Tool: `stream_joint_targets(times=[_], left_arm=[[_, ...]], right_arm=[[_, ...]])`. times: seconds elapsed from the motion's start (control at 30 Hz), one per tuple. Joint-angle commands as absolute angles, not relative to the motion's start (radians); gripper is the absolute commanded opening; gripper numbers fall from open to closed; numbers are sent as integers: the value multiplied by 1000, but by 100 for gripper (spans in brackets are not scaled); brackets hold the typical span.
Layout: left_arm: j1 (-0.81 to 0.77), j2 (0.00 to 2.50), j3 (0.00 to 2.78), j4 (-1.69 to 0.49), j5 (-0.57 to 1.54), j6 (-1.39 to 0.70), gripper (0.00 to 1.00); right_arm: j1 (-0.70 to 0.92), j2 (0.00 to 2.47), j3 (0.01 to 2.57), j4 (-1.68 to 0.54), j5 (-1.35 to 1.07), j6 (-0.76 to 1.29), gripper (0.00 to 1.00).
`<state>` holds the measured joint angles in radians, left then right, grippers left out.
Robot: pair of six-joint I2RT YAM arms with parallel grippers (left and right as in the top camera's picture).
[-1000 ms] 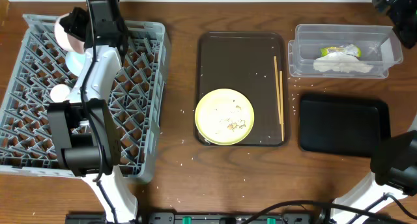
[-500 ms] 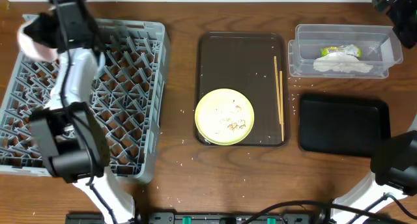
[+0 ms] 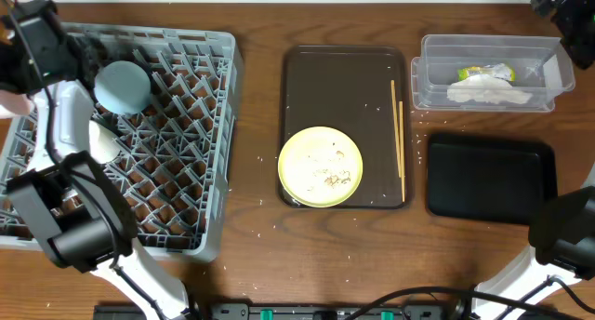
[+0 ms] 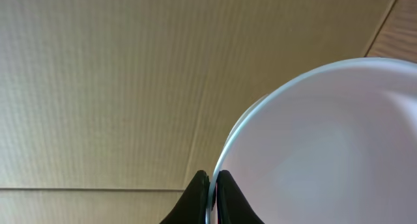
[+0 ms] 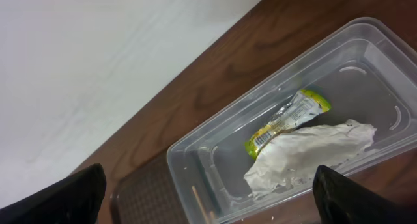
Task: Sort waste into correct bins and load items into the dishwasher
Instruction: 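Lower the pink-white bowl into the rack's left side with the left gripper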
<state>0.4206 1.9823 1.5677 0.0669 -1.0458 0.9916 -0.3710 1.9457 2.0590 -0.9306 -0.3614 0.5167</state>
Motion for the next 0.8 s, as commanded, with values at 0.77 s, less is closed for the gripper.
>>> stream_joint_targets(times=[0.77], left_arm=[[498, 2053, 1568, 117, -909, 1096, 8]], right_arm=[[-379, 1928, 2061, -933, -355, 523, 99]])
